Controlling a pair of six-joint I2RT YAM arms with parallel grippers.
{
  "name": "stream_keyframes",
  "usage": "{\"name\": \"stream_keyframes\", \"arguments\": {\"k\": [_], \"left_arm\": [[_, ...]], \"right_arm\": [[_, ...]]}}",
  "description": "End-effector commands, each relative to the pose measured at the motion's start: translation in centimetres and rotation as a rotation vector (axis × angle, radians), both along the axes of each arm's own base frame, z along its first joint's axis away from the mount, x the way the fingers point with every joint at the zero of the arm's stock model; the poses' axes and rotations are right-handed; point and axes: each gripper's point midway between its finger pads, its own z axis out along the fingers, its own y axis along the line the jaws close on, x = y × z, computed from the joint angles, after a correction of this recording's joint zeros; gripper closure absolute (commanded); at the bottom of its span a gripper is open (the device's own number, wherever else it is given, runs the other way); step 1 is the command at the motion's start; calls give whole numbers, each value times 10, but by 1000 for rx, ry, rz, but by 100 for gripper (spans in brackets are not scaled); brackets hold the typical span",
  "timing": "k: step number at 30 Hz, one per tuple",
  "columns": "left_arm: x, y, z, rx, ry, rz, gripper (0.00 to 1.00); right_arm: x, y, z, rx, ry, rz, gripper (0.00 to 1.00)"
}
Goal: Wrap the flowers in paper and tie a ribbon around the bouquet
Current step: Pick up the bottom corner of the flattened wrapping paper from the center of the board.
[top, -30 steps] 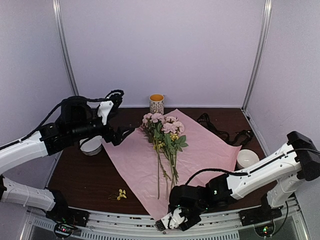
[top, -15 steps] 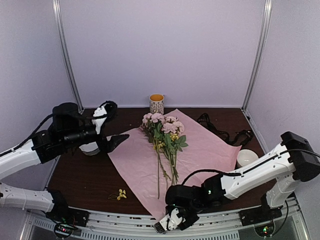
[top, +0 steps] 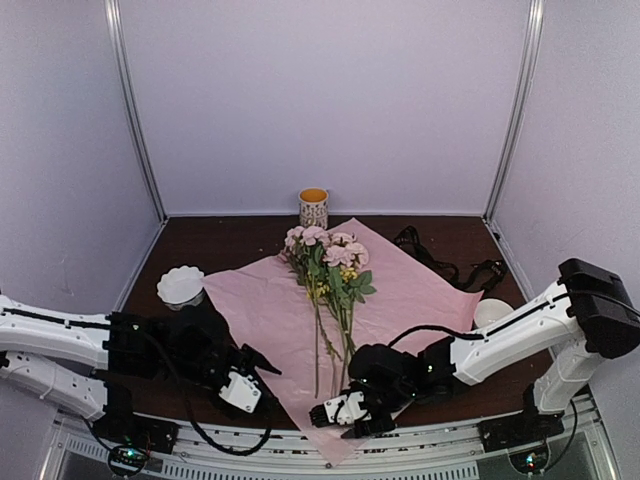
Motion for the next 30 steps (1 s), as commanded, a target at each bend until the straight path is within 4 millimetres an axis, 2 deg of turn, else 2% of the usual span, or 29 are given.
{"name": "stream_keyframes", "arguments": {"k": [1, 5, 10, 14, 18, 20, 22, 25, 27, 28, 30], "left_arm": [[-9, -17, -25, 140, -92, -152, 20], [-17, -22, -54, 260, -160, -258, 20], [1, -33, -68, 300, -276, -235, 22], [12, -38, -85, 338, -304, -185, 29], [22, -47, -91, 328, -322, -132, 37], [26, -52, -91, 322, -321, -98, 44], [28, -56, -89, 318, -306, -71, 56], [23, -58, -82, 303, -260, -67, 78], [18, -58, -81, 294, -231, -74, 96], [17, -57, -80, 289, -221, -69, 100], [14, -58, -76, 273, -184, -60, 100]], "right_arm": [[7, 4, 13, 92, 148, -105, 50], [22, 2, 24, 146, 310, -256, 51], [25, 2, 46, 263, 371, -315, 51], [28, -1, 54, 306, 372, -352, 51], [29, -2, 59, 338, 408, -383, 51], [30, -3, 61, 342, 430, -405, 51], [31, -6, 66, 347, 447, -425, 51], [29, -11, 74, 382, 452, -422, 51], [29, -16, 79, 397, 430, -416, 51], [30, -18, 79, 392, 413, -420, 51], [33, -24, 78, 376, 368, -420, 51]]}}
